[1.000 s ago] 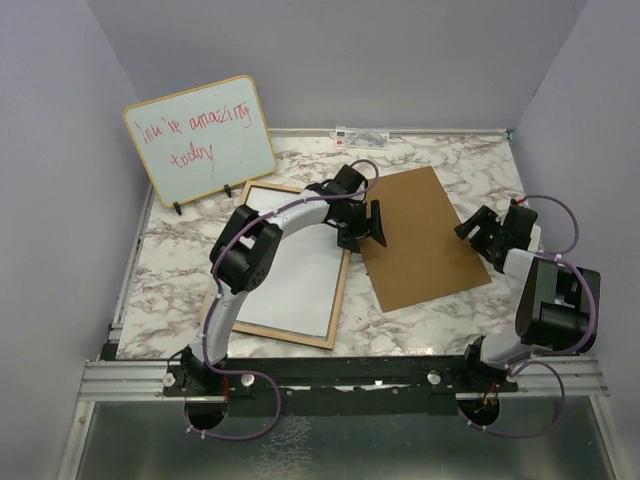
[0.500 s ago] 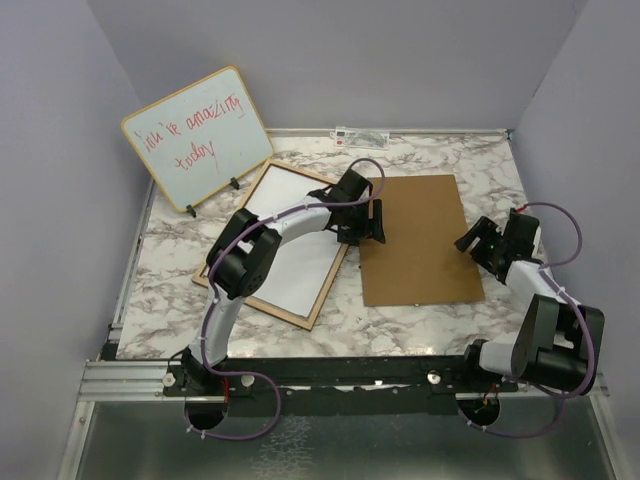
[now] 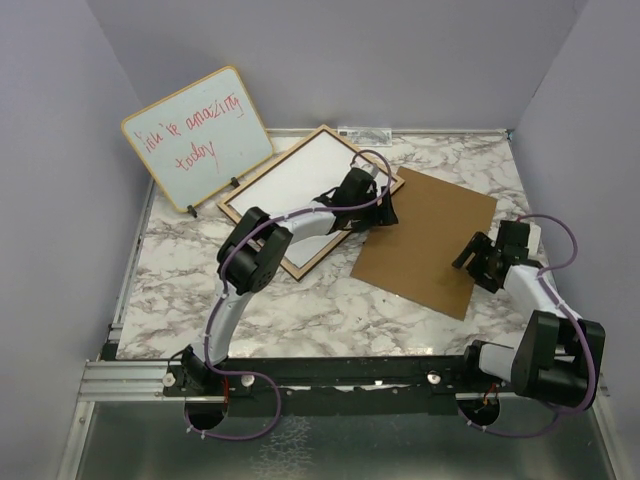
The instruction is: Put the photo into the frame
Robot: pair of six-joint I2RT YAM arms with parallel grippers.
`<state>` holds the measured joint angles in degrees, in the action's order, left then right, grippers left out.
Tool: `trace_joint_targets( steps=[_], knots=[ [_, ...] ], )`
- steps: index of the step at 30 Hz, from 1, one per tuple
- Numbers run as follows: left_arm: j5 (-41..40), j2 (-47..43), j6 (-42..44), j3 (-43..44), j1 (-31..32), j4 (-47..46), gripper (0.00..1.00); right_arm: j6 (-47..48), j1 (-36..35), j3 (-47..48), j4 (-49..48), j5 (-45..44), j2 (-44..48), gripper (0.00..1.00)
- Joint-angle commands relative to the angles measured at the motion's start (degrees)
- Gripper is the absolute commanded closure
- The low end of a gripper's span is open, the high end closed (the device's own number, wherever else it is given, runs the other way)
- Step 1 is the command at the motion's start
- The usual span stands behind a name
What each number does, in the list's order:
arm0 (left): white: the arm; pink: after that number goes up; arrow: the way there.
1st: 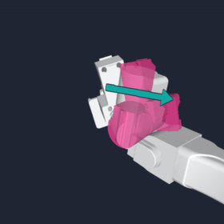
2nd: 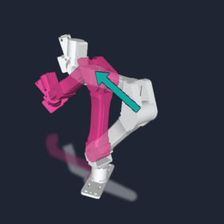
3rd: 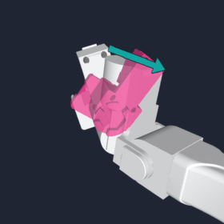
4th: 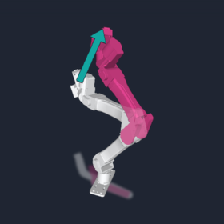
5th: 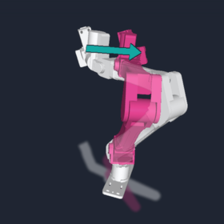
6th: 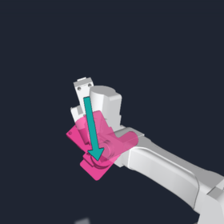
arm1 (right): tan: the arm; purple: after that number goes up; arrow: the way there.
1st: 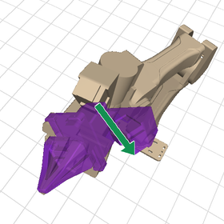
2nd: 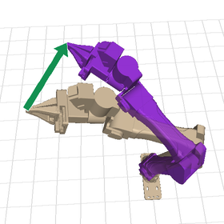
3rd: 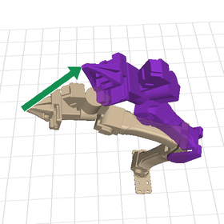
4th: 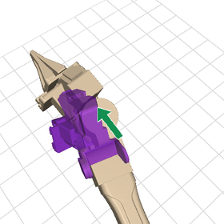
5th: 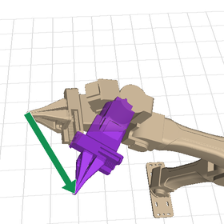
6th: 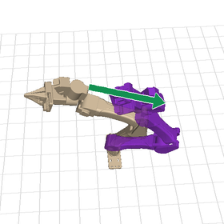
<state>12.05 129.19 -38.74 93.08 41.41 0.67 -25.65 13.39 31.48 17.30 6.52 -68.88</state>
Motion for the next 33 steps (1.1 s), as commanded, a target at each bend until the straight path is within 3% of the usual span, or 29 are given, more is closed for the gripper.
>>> trace_joint_targets(
  steps=[1, 6, 12, 16, 24, 26, 28, 31, 33],
  knots=[
    [8.0, 5.2, -2.6, 1.1, 5.8, 3.1, 0.23, -4.7, -2.5, 2.0, 2.7, 3.2, -1.7, 0.22],
    [3.4, 1.7, 3.1, 4.5, 5.8, 11.0, 0.23, -5.9, -2.5, 5.3, 6.7, -2.9, 0.1, 0.22],
    [2.7, -5.0, 5.8, 5.2, 5.7, 14.3, 0.20, -5.7, -2.5, 9.9, 7.9, -7.7, 3.5, 0.20],
    [5.6, -7.0, 6.8, 6.0, 4.8, 15.3, 0.18, -7.5, -2.5, 12.2, 8.3, -8.2, 1.8, 0.21],
    [14.4, -6.1, 8.6, 10.2, 0.5, 17.8, 0.17, -10.8, -2.5, 11.9, 9.5, -23.2, 3.3, 0.20],
    [12.1, -6.5, 10.1, 10.9, -0.4, 19.0, 0.16, -8.6, -2.4, 11.4, 6.2, -17.9, 3.6, 0.20],
    [8.5, -7.1, 11.7, 11.2, -1.9, 20.3, 0.16, -5.3, -2.5, 10.2, -0.2, -4.7, 3.3, 0.22],
    [1.0, -7.0, 14.3, 13.2, -5.5, 23.6, 0.16, -8.8, -3.2, 8.6, -9.0, 10.7, 0.4, 0.27],
    [-4.0, -6.4, 16.5, 15.1, -8.7, 25.8, 0.16, -11.1, -6.0, 8.3, -13.5, 15.3, -2.8, 0.28]
  ],
)
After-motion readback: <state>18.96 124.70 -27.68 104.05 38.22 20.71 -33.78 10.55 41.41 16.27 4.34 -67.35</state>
